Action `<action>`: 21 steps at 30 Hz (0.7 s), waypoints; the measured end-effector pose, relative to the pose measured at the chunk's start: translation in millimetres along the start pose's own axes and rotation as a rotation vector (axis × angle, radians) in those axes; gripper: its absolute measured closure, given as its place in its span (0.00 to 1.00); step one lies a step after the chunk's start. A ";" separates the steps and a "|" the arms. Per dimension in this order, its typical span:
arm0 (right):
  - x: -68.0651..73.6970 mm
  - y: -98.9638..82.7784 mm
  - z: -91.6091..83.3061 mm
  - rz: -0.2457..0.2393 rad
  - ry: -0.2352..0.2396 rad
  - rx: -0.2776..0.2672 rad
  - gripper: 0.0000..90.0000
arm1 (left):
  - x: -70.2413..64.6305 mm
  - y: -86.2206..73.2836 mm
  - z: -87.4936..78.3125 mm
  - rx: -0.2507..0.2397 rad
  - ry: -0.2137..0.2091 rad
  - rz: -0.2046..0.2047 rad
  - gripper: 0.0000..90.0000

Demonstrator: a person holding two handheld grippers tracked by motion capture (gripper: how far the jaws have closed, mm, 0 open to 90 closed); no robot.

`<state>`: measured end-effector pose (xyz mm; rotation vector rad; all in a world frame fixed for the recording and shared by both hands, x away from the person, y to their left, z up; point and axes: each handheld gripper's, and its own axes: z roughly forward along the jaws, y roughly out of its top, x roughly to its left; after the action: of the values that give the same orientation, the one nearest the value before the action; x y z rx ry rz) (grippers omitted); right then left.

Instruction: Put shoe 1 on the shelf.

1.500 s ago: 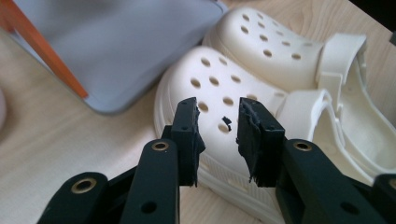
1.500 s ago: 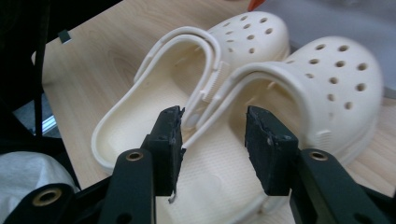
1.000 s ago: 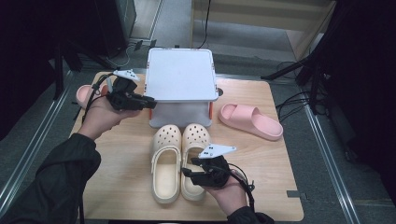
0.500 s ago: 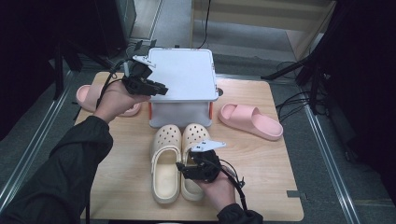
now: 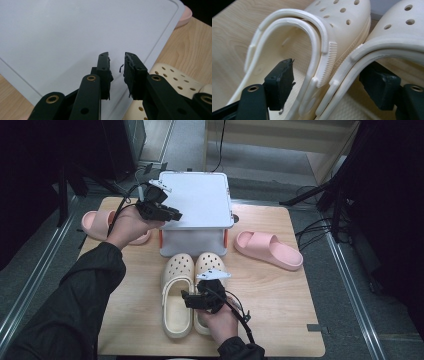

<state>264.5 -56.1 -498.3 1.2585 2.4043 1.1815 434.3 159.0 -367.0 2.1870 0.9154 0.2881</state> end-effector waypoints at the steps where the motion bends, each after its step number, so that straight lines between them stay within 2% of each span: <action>1: 1.1 -0.3 2.1 0.002 -0.009 0.007 0.32 | 0.4 -0.5 0.9 0.007 -0.002 -0.006 0.82; 4: 4.8 -1.5 9.3 -0.007 -0.044 0.029 0.33 | 0.3 -1.6 3.1 0.016 -0.001 0.002 0.82; 6: 2.9 -1.2 14.8 0.011 -0.045 0.080 0.34 | 0.1 -2.3 3.9 0.014 0.002 0.005 0.82; 7: 1.6 -0.9 14.0 0.024 -0.040 0.072 0.38 | 0.1 -2.2 4.2 0.011 0.001 -0.001 0.82; 9: -2.6 -0.7 13.2 0.044 -0.021 0.066 0.39 | 0.2 -2.1 4.6 0.011 -0.001 0.000 0.82; 14: -3.7 0.2 12.3 0.025 -0.018 0.074 0.45 | -1.5 -2.9 4.5 0.012 0.017 0.026 0.84; 21: -6.8 1.6 7.4 0.014 -0.029 0.091 0.59 | -0.8 -2.4 4.9 0.016 0.027 0.005 0.91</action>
<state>273.3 -56.6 -503.4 1.3114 2.4575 1.0614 434.6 157.0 -372.0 2.2058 0.9303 0.3149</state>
